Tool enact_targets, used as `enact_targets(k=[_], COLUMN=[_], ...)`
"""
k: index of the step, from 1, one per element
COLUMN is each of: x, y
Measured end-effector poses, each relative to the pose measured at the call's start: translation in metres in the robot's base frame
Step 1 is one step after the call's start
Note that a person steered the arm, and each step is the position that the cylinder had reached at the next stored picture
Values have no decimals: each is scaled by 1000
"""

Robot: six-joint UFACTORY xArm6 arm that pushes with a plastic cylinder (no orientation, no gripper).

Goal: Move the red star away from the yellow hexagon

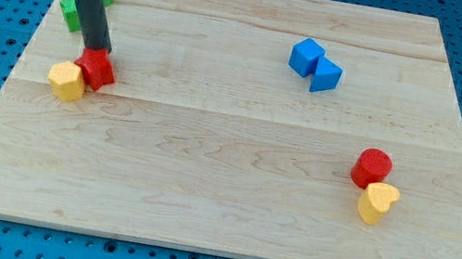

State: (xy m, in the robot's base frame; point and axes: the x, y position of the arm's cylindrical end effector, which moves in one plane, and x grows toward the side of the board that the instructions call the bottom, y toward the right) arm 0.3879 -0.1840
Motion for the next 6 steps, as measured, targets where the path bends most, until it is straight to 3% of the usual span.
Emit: enact_targets(k=[1,2,3,4,5,6], x=[2,-3,20,67,57,30], y=[29,-27,-37,2,25,-6])
